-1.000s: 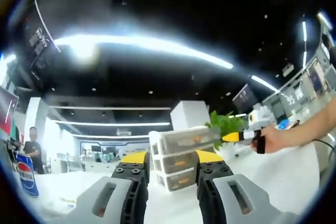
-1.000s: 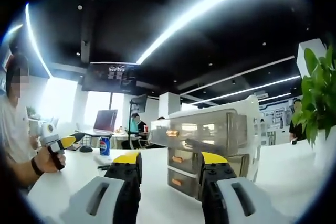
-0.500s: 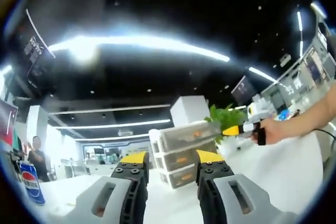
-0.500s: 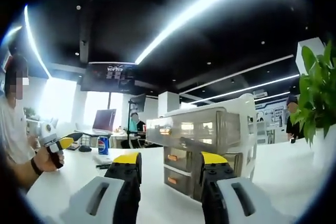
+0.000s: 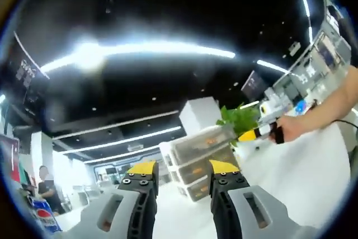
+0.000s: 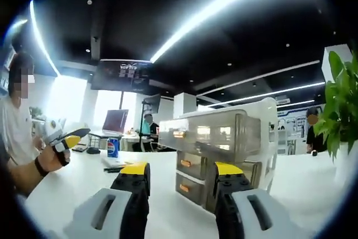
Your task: Pick up the scattered pens and sticky notes one by one and arrange them into an orderly layout on the desk, lining the pens up parallel to each other and squaring the sticky note stack until the whole desk area is clear and organized
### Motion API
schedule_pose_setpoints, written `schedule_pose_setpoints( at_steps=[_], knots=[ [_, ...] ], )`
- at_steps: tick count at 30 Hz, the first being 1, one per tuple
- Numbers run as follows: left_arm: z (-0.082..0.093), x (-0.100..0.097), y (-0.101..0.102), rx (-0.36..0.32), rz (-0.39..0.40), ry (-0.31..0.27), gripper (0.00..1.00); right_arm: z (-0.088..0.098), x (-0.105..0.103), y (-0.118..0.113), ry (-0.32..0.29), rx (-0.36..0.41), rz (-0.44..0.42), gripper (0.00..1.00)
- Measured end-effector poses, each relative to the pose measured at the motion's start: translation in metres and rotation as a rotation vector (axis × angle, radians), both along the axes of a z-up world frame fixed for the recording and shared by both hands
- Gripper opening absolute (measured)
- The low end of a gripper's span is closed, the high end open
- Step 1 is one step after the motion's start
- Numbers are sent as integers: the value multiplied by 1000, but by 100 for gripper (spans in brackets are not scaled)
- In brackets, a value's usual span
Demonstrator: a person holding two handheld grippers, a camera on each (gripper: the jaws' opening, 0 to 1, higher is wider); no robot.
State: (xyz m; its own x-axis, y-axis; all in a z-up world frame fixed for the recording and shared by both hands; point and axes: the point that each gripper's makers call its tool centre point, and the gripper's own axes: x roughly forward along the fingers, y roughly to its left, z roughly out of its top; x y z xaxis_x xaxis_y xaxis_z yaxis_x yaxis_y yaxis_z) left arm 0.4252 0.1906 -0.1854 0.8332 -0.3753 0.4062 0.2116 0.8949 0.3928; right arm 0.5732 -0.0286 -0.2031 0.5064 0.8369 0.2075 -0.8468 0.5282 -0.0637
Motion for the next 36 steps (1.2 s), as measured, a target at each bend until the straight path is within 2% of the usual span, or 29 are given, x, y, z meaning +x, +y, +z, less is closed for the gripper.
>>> schedule_pose_setpoints(
  at_steps=[1, 3, 4, 5, 8, 10, 14, 16, 18, 20, 24, 25, 27, 28, 29, 32, 36],
  knots=[
    [2, 0, 7, 23, 22, -8, 36, 0, 0, 0, 0, 0, 1, 46],
    [4, 0, 13, 26, 29, -7, 36, -1, 0, 1, 1, -2, 2, 46],
    [5, 1, 31, 22, 57, 2, 36, -3, 0, 4, 1, -14, 7, 46],
    [5, 1, 34, 23, 62, 1, 36, -4, 0, 5, 0, -16, 8, 46],
    [0, 1, 64, 40, 136, 12, 35, -7, -5, 14, -15, -43, 31, 46],
    [-6, 3, 73, 38, 151, 22, 35, -10, -8, 19, -23, -56, 53, 46],
    [-21, 11, 87, 29, 174, 67, 34, -16, -12, 29, -30, -89, 76, 46],
    [-21, 11, 91, 13, 167, 82, 34, -16, -14, 32, -31, -94, 83, 46],
    [-17, 10, 93, 11, 165, 71, 34, -14, -18, 37, -32, -97, 91, 46],
    [-16, 11, 96, 45, 173, 71, 34, -13, -22, 43, -40, -104, 96, 46],
    [-14, 8, 98, 87, 144, 31, 34, -8, -29, 66, -55, -135, 109, 46],
    [-15, 6, 99, 72, 126, 22, 34, -8, -31, 74, -59, -147, 117, 46],
    [-15, 2, 102, -11, 69, 34, 34, -9, -37, 88, -73, -169, 142, 46],
    [-14, 1, 103, -20, 70, 29, 34, -10, -40, 94, -75, -178, 158, 46],
    [-9, -2, 113, -63, 89, 3, 34, -12, -42, 100, -82, -188, 169, 46],
    [-13, -5, 128, -124, 112, 17, 33, -19, -48, 119, -79, -200, 203, 46],
    [-15, -6, 137, -140, 150, 26, 33, -22, -51, 137, -49, -195, 224, 45]
  ],
)
